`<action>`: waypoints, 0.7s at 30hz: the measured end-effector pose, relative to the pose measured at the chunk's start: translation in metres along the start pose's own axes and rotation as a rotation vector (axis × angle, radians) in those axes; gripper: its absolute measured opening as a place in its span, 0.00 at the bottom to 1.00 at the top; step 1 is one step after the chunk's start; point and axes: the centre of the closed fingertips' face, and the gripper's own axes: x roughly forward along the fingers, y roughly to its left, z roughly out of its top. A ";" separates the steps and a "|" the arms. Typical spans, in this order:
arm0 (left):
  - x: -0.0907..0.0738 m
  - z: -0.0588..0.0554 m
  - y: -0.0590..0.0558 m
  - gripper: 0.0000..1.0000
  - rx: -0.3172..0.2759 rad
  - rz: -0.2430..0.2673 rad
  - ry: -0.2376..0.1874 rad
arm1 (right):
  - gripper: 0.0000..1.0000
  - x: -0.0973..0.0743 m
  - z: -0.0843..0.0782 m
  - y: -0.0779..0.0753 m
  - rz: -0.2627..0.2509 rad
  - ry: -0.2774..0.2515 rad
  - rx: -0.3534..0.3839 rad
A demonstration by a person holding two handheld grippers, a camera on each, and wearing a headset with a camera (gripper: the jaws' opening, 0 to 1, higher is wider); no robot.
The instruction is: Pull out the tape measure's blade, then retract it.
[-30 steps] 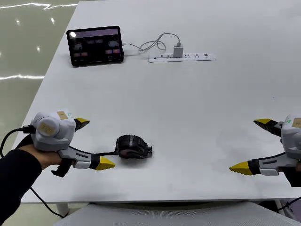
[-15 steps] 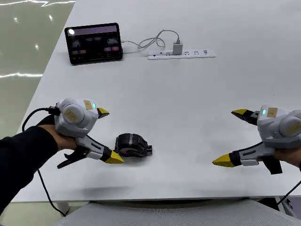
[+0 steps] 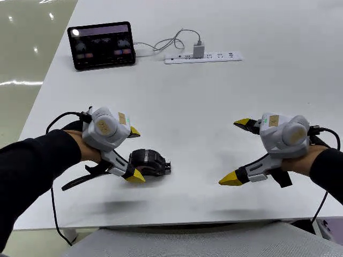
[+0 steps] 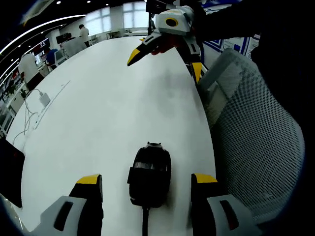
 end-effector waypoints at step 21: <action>0.016 -0.010 0.001 0.32 0.076 -0.030 0.118 | 0.87 0.062 0.022 0.017 0.114 -0.026 -0.068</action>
